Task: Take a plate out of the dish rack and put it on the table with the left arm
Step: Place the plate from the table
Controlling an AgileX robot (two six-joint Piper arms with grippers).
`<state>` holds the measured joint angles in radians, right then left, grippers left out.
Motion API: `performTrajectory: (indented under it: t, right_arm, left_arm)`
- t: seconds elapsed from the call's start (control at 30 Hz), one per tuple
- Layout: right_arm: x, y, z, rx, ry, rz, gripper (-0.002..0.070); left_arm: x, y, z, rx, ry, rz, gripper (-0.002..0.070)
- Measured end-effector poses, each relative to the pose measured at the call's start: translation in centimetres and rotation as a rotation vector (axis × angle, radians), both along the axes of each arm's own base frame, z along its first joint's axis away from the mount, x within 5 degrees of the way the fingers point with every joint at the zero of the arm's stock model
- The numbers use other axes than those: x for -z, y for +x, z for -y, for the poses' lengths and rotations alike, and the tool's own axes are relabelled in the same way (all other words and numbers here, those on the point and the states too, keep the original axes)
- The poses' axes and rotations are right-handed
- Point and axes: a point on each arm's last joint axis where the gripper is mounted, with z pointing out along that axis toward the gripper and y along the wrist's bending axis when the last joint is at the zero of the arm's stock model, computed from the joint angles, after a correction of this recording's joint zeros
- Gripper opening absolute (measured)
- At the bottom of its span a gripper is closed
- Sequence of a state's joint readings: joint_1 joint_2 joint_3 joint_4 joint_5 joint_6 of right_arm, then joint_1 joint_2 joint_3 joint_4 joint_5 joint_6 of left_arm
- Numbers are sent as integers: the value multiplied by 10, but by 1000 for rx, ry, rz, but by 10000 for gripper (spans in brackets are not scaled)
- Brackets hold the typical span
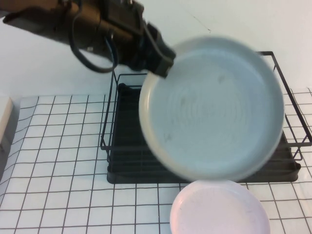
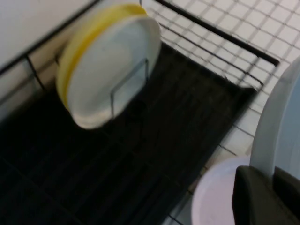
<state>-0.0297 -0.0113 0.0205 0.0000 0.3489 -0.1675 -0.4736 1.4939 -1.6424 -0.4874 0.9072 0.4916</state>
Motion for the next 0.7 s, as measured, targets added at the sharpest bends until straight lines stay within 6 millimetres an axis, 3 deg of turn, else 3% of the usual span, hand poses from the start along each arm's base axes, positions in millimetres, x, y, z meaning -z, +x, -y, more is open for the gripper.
performTrajectory:
  t: [0.27, 0.5, 0.7]
  right_arm:
    - [0, 0, 0, 0, 0, 0, -3]
    - [0, 0, 0, 0, 0, 0, -3]
    - [0, 0, 0, 0, 0, 0, -3]
  left_arm:
    - [33, -18, -3, 32, 31, -205, 3]
    - [86, -39, -4, -7, -76, -381, 3]
    - [147, -59, 8, -40, -53, -472, 3]
